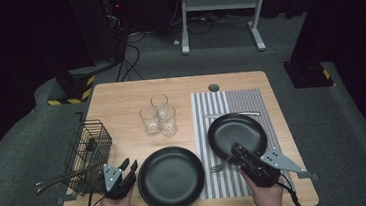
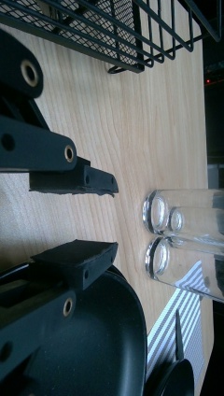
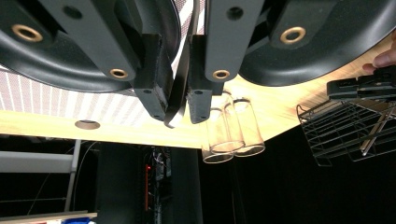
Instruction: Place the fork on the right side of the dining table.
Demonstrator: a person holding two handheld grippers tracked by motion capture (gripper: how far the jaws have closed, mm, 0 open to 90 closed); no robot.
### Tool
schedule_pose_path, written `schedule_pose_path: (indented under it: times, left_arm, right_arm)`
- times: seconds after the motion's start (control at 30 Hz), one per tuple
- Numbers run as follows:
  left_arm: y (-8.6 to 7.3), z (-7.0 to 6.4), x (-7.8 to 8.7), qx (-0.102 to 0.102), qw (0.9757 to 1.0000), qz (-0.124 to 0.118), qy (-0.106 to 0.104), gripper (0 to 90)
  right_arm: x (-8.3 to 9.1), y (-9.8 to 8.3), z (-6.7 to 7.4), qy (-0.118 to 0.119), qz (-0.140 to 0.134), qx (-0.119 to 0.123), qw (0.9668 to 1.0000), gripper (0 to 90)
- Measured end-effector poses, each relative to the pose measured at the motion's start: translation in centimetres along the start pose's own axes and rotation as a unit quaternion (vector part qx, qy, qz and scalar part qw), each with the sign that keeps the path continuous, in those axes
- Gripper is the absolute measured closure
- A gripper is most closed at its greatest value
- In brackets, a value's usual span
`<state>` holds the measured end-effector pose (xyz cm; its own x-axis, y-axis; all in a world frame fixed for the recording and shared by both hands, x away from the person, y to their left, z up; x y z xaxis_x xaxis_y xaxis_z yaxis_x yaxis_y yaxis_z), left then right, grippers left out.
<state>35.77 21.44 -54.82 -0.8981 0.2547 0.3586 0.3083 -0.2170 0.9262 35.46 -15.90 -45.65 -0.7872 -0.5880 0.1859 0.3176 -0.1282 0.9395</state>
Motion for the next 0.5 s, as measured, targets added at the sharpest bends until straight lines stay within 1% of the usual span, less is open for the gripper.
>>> schedule_pose_path:
  times: [0.13,0.27,0.4,0.5]
  left_arm:
    - [0.00,-0.01,-0.01,0.000,1.0000,0.000,0.000,65.5]
    - [-0.01,0.00,0.00,0.001,1.0000,0.000,0.000,65.6]
    - [-0.02,0.04,0.00,0.001,1.0000,0.000,-0.001,65.7]
    - [-0.03,0.01,-0.03,0.001,1.0000,0.001,-0.002,65.7]
  right_arm:
    - [0.24,0.14,-0.06,-0.002,-0.001,0.001,1.0000,82.9]
    - [0.37,0.24,-0.27,-0.008,0.000,-0.003,1.0000,83.6]
    - [0.51,0.22,-0.41,-0.004,0.002,-0.014,0.9999,84.4]
    - [0.67,0.31,-0.33,-0.001,0.001,-0.017,0.9999,85.0]
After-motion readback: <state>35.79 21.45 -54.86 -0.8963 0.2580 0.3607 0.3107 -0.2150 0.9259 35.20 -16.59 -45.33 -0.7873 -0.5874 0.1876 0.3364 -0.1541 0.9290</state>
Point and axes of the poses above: each handheld gripper's, and its own axes: x roughly backward along the jaws, y roughly out of its top, z roughly to its left, the point moved 7 cm from there along -x, roughly forward along the jaws, and after that the axes turned 9 degrees about -x, right-handed, at the moved point
